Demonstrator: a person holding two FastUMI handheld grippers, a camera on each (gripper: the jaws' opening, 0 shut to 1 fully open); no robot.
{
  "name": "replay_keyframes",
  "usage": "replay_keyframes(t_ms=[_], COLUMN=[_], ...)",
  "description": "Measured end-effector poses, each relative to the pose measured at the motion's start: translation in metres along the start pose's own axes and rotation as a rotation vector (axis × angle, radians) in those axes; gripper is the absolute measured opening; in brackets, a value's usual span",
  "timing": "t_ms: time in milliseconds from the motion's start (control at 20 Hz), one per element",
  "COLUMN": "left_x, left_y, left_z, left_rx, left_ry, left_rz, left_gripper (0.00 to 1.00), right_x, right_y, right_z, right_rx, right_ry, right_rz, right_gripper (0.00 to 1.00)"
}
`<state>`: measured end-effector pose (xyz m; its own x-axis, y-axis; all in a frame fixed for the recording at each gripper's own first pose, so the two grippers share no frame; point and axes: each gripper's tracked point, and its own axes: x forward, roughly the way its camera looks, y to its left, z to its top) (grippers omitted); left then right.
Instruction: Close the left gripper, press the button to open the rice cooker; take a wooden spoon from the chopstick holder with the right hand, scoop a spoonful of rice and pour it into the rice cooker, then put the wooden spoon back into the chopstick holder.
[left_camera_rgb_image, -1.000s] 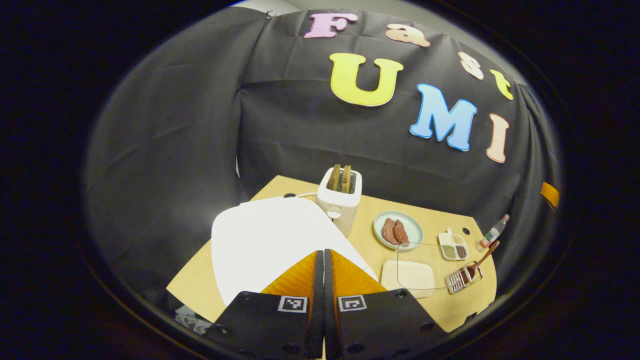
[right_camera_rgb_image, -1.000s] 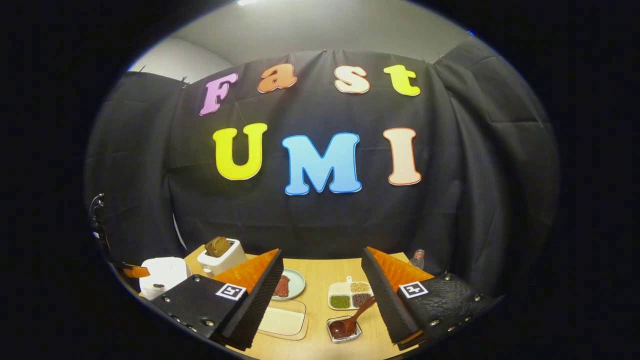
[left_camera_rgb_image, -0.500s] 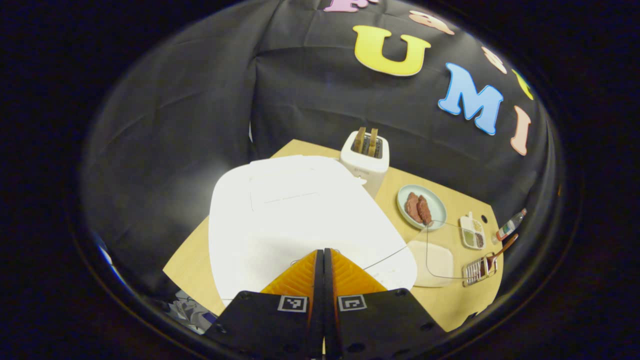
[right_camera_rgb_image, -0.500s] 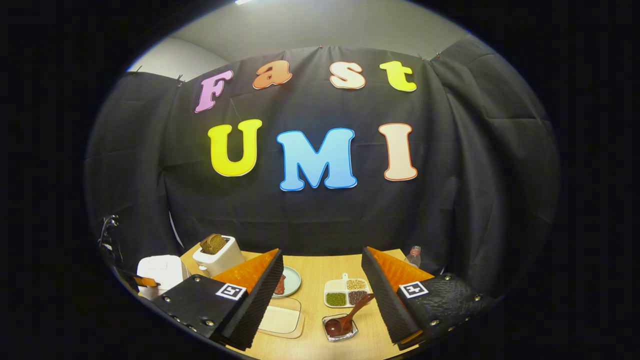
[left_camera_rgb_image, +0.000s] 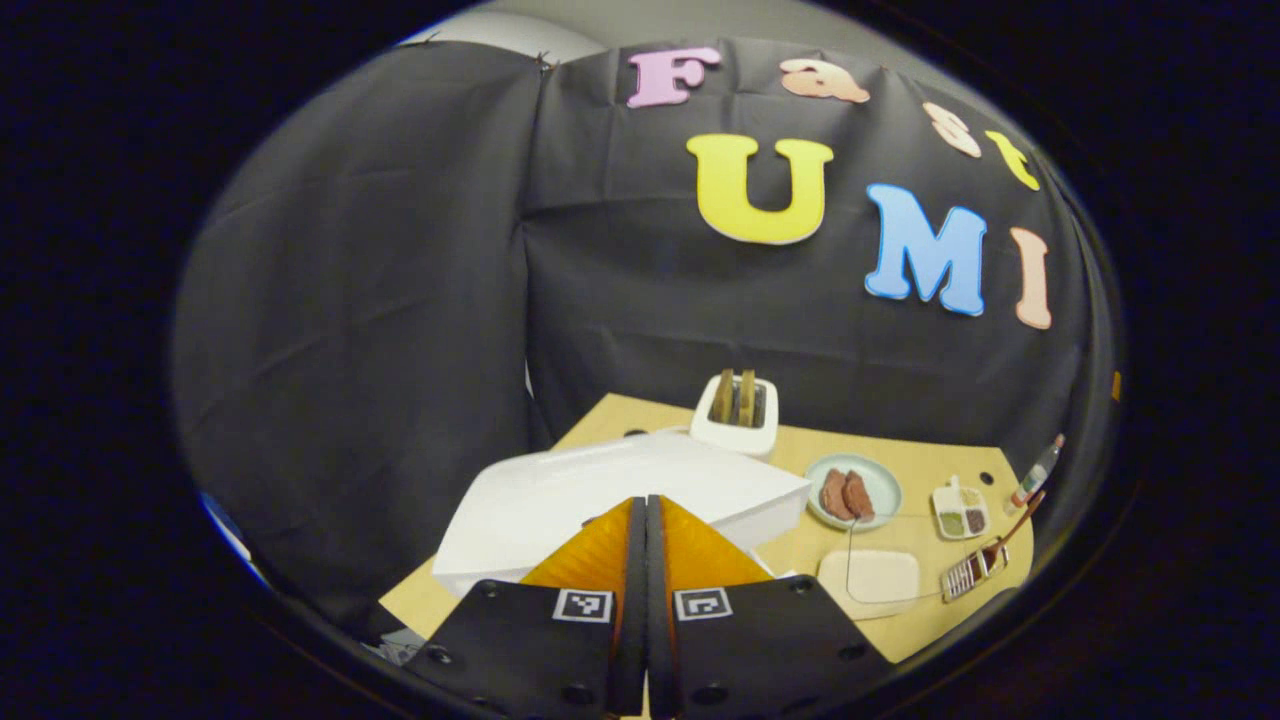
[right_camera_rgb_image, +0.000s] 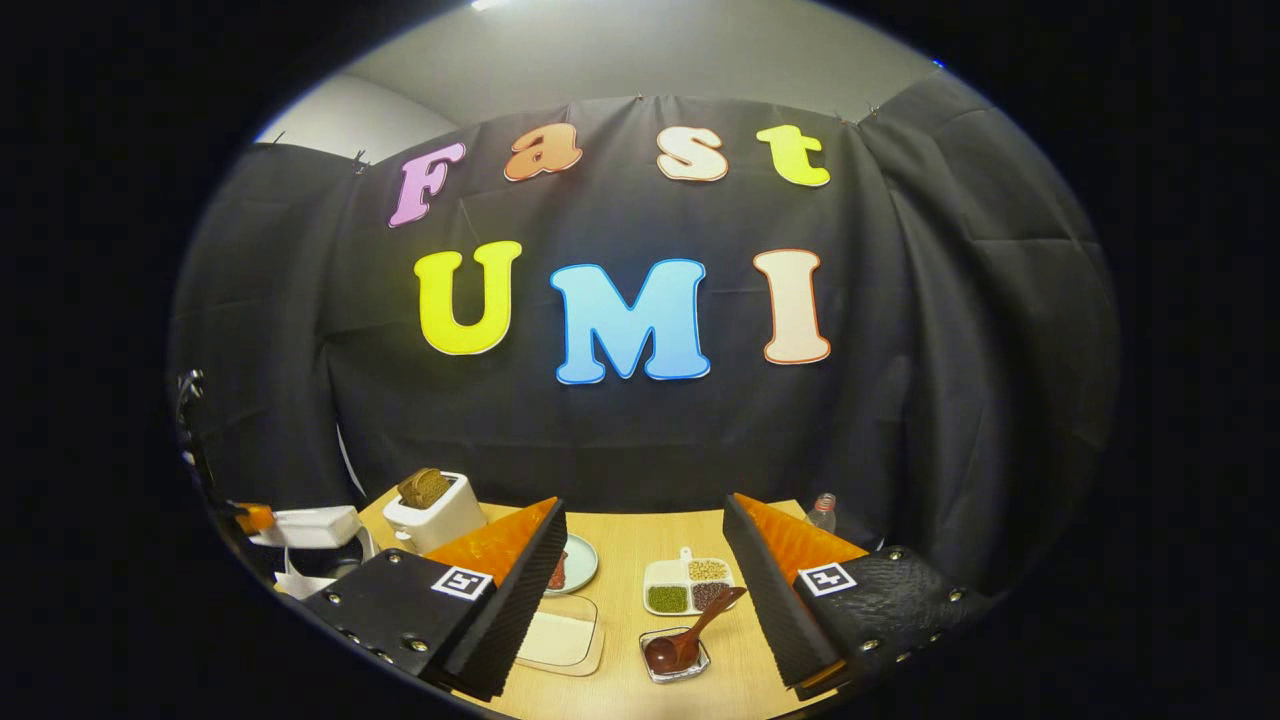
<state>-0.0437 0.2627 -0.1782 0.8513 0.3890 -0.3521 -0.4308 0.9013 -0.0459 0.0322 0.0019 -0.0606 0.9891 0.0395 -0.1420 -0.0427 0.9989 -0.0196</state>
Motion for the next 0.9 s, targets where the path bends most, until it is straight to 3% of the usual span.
replay_keyframes(t_ms=[150,300,350,450,500,900], left_x=[-0.028,-0.056,-0.067,-0.082,-0.091,-0.1], left_y=[-0.013,-0.037,-0.049,-0.076,-0.092,-0.155], left_z=[0.047,0.085,0.099,0.121,0.129,0.126], left_rx=[-0.06,-0.028,-0.002,0.052,0.07,0.105], left_ry=[-0.125,-0.251,-0.298,-0.371,-0.397,-0.396], left_rz=[-0.034,-0.095,-0.119,-0.19,-0.222,-0.406], left_gripper=[0.09,0.11,0.25,0.78,0.82,0.79], right_x=[-0.003,-0.004,-0.005,-0.006,-0.007,-0.017], right_y=[-0.001,-0.004,-0.005,-0.007,-0.008,-0.018], right_z=[0.002,0.003,0.003,0.005,0.006,0.003], right_rx=[-0.008,-0.008,-0.007,-0.004,-0.001,0.017], right_ry=[-0.014,-0.019,-0.021,-0.029,-0.032,-0.044], right_rz=[-0.005,-0.015,-0.022,-0.036,-0.044,-0.11], right_gripper=[0.96,0.96,0.96,0.96,0.96,0.96])
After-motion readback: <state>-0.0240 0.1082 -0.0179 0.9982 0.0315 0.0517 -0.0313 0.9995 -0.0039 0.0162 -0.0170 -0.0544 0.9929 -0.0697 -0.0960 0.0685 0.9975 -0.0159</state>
